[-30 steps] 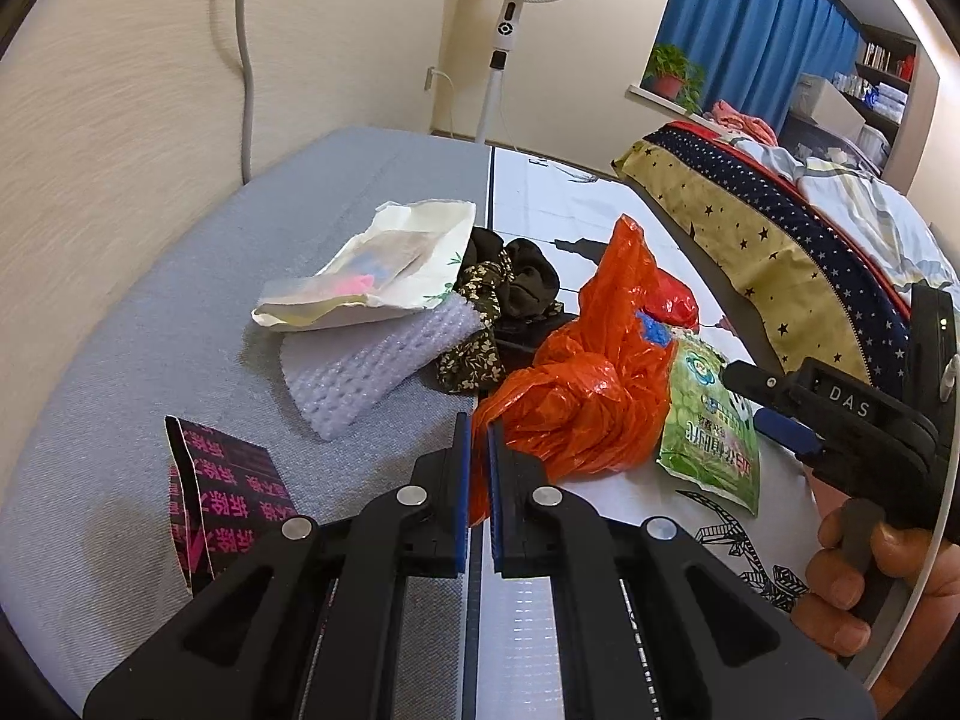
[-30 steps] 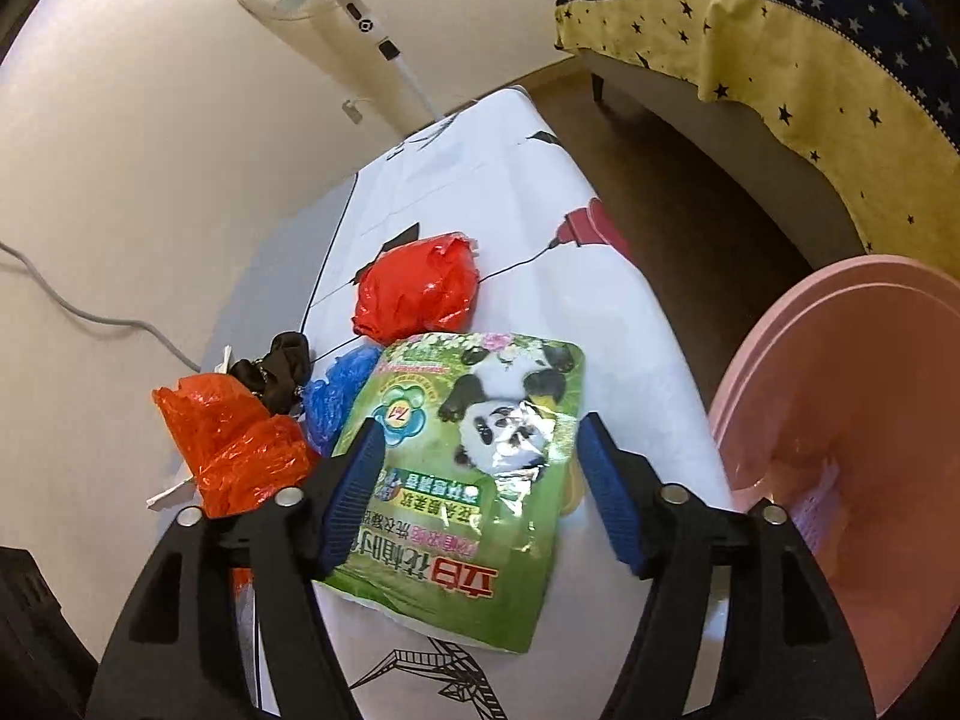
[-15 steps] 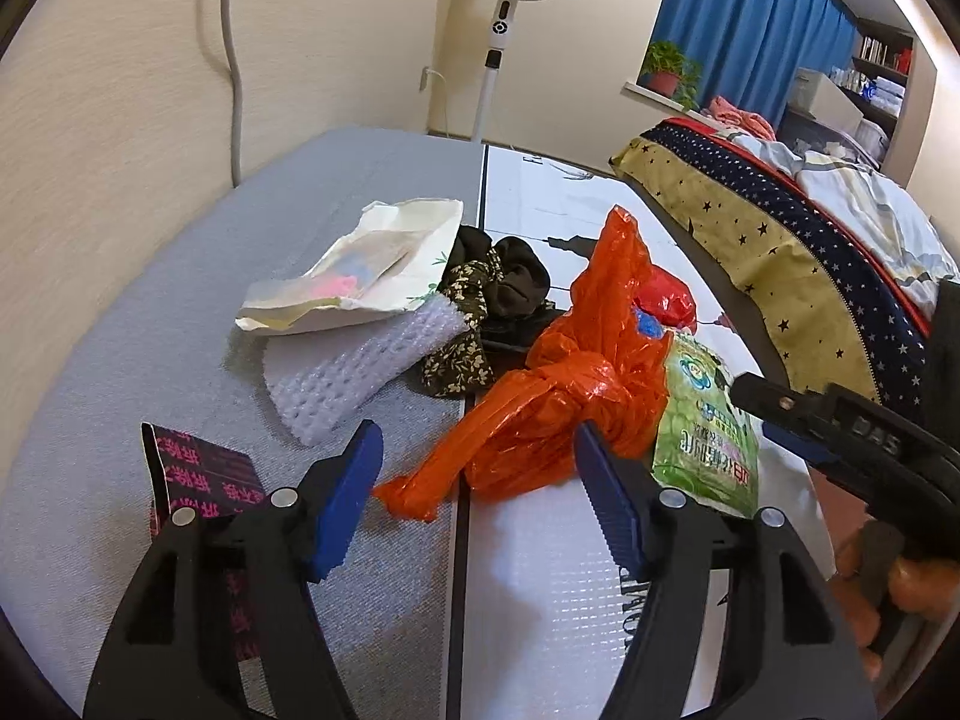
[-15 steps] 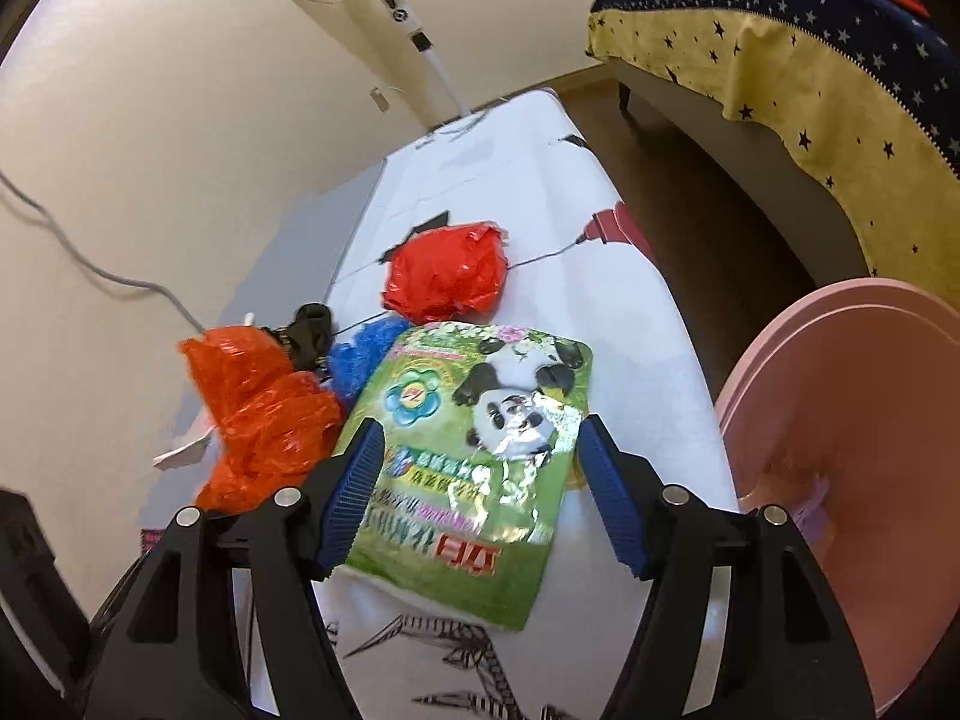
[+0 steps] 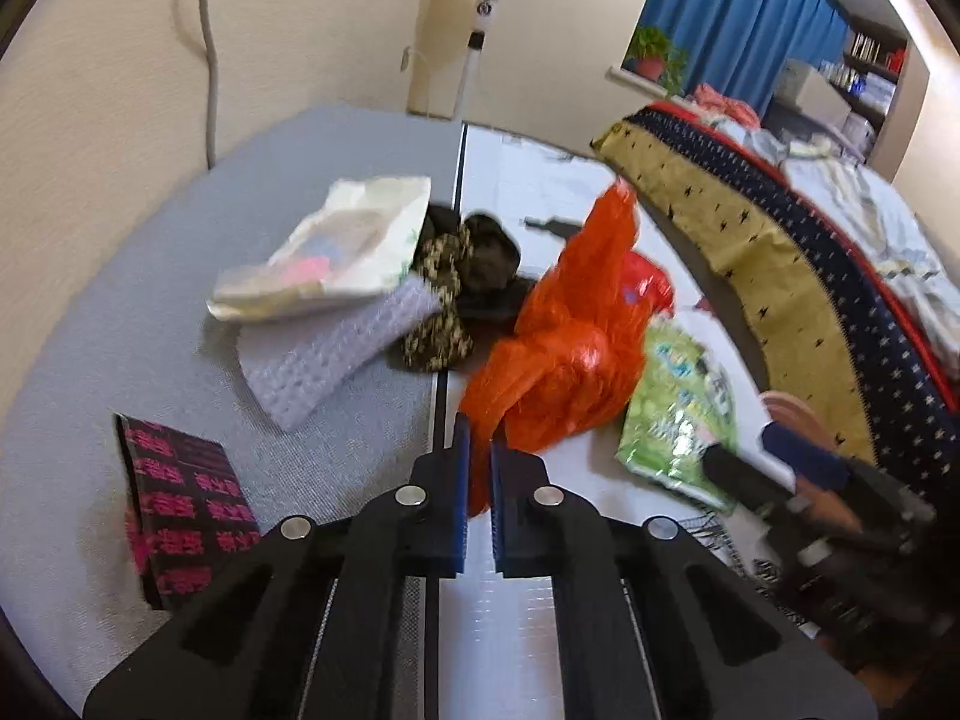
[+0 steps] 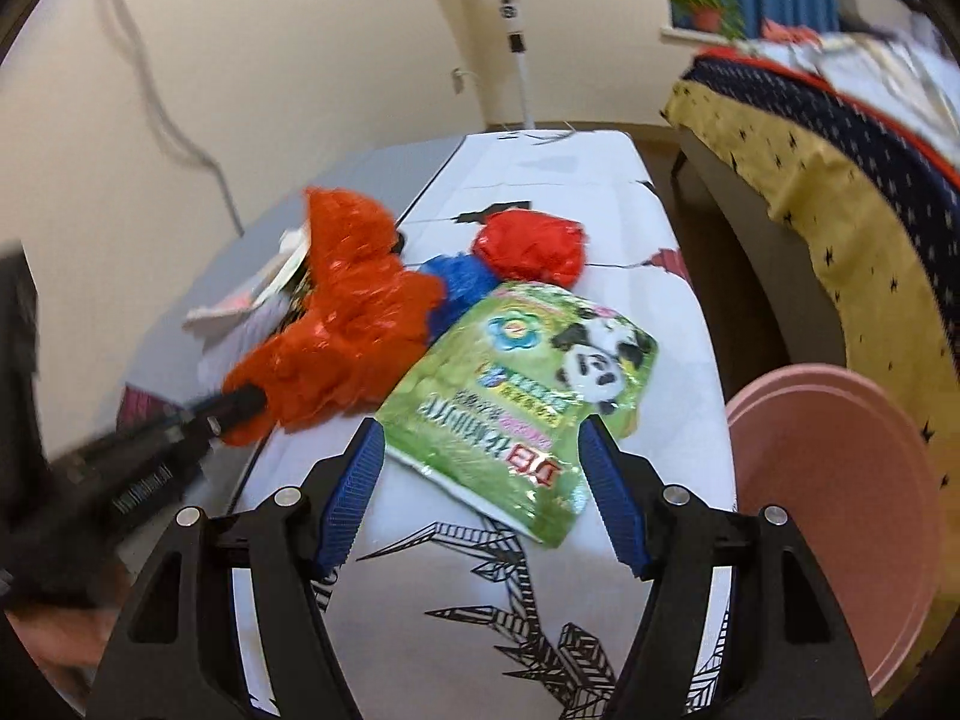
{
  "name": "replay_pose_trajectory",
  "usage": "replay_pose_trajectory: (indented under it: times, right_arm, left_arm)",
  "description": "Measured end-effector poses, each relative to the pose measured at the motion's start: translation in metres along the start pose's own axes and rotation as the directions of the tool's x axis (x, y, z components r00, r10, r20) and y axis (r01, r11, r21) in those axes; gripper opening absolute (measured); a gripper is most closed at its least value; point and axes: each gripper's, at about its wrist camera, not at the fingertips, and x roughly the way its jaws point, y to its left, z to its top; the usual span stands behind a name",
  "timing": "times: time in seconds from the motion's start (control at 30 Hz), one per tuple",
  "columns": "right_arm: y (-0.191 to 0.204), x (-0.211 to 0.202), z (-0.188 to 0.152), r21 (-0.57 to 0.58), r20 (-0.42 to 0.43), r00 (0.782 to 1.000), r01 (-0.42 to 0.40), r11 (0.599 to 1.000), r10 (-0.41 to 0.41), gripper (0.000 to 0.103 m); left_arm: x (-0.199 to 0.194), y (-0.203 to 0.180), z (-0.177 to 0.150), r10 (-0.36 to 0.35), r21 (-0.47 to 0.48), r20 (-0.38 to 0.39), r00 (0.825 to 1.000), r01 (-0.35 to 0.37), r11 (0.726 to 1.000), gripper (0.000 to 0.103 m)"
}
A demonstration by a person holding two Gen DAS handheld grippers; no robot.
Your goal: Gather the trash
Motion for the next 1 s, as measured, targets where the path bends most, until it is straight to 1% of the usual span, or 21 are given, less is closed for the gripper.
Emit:
replay_pose_trajectory:
  times: [0.1,0.13,0.27,0.37,0.47,0.57,0.6,0.63,0.67,0.73,0.77,0.83,1.0]
  right_arm:
    - [0.018,0.001,-0.001,-0.080,0.006,0.999,0.046,0.996,-0.046,0.067]
    - [0.025,0.003,-0.001,-0.117,0.003,0.997,0.073,0.990,-0.073,0.067]
    - [0.040,0.015,-0.004,-0.208,-0.019,0.990,0.130,0.969,-0.137,0.067]
    - [0.048,0.023,-0.004,-0.255,-0.026,0.984,0.162,0.953,-0.174,0.067]
    - [0.056,0.030,-0.002,-0.297,-0.027,0.981,0.178,0.938,-0.194,0.066]
    - [0.061,0.036,-0.002,-0.324,-0.023,0.973,0.211,0.922,-0.231,0.064]
    - [0.062,0.038,-0.002,-0.327,-0.019,0.969,0.227,0.917,-0.246,0.057]
    - [0.062,0.039,-0.003,-0.330,-0.018,0.966,0.237,0.914,-0.257,0.047]
    - [0.063,0.041,-0.004,-0.333,-0.019,0.964,0.243,0.911,-0.265,0.041]
    - [0.063,0.041,-0.005,-0.332,-0.024,0.966,0.235,0.913,-0.257,0.020]
    - [0.064,0.040,-0.006,-0.337,-0.021,0.966,0.236,0.911,-0.258,0.015]
    - [0.066,0.036,-0.008,-0.348,-0.004,0.965,0.243,0.905,-0.261,0.000]
    - [0.065,0.012,-0.008,-0.318,0.069,0.963,0.268,0.909,-0.260,0.000]
  left_arm:
    - [-0.016,-0.001,0.007,-0.007,0.002,0.063,0.998,0.007,1.000,0.005]
    - [-0.021,0.000,0.009,-0.008,0.000,0.082,0.997,0.008,1.000,0.005]
    - [-0.034,0.006,0.017,0.013,-0.019,0.128,0.992,-0.010,1.000,0.005]
    - [-0.036,0.012,0.020,0.015,-0.041,0.135,0.991,-0.010,0.999,0.005]
    - [-0.037,0.012,0.020,0.030,-0.035,0.137,0.990,-0.026,0.999,0.005]
    - [-0.037,0.014,0.020,0.036,-0.039,0.138,0.990,-0.031,0.999,0.005]
    - [-0.037,0.014,0.020,0.037,-0.040,0.138,0.990,-0.032,0.999,0.005]
    - [-0.037,0.015,0.021,0.038,-0.041,0.137,0.990,-0.032,0.999,0.005]
    - [-0.036,0.014,0.020,0.037,-0.041,0.136,0.990,-0.032,0.999,0.005]
    - [-0.035,0.013,0.020,0.035,-0.037,0.133,0.990,-0.030,0.999,0.005]
    - [-0.034,0.013,0.020,0.033,-0.034,0.131,0.991,-0.029,0.999,0.005]
    - [-0.034,0.011,0.020,0.030,-0.030,0.129,0.991,-0.026,0.999,0.005]
    - [-0.037,0.009,0.019,0.024,-0.026,0.133,0.991,-0.021,0.999,0.005]
